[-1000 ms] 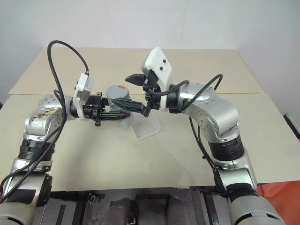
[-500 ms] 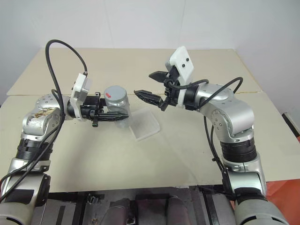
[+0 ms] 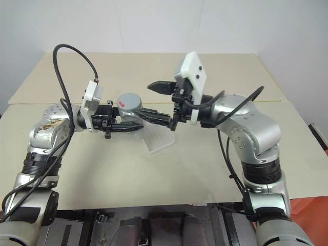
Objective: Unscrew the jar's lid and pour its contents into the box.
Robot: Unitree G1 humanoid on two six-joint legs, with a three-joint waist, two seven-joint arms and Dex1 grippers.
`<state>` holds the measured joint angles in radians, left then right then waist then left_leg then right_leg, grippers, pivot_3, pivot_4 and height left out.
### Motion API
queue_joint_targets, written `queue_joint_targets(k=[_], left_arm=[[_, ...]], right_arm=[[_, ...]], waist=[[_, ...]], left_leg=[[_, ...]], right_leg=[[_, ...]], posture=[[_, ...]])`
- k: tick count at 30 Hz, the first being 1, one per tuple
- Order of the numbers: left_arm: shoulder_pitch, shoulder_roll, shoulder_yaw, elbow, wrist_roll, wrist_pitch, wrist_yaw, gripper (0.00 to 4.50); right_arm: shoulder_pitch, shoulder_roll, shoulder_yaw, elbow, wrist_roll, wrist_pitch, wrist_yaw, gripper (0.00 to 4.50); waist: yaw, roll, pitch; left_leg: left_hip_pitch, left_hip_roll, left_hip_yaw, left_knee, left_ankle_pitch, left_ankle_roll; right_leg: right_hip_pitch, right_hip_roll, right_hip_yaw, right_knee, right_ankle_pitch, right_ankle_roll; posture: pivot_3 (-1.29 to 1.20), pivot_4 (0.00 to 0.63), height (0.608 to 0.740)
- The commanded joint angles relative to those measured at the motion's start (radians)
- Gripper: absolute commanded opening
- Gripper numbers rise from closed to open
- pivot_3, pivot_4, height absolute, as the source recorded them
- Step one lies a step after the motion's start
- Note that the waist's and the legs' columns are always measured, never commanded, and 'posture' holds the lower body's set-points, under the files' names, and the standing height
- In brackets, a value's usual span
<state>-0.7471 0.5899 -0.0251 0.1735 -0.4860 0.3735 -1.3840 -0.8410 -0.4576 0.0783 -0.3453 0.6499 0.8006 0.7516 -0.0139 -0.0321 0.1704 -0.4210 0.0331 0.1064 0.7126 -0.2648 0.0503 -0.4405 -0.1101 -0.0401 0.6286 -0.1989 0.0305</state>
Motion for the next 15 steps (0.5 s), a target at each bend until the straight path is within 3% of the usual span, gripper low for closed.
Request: queue_joint_targets(k=[1,15], left_arm=[[-0.021,-0.003,0.003,-0.012,0.003,-0.023,0.001,1.95],[-0.002,0.004,0.014,-0.041,0.003,-0.018,0.005,1.95]], right_arm=[[-0.053,0.028,0.019,-0.003,-0.008,0.003,-0.024,4.48],[-0.094,0.075,0.079,0.067,-0.056,0.007,-0.028,4.48]], waist=[[0.001,0.000,0.000],[0.002,0.000,0.000]], left_leg=[[0.000,0.000,0.000,0.000,0.000,0.000],[0.000,0.000,0.000,0.000,0.000,0.000]], right_leg=[[0.000,0.000,0.000,0.000,0.000,0.000],[0.000,0.000,0.000,0.000,0.000,0.000]], posture=[[0.00,0.150,0.740],[0.00,0.150,0.740]])
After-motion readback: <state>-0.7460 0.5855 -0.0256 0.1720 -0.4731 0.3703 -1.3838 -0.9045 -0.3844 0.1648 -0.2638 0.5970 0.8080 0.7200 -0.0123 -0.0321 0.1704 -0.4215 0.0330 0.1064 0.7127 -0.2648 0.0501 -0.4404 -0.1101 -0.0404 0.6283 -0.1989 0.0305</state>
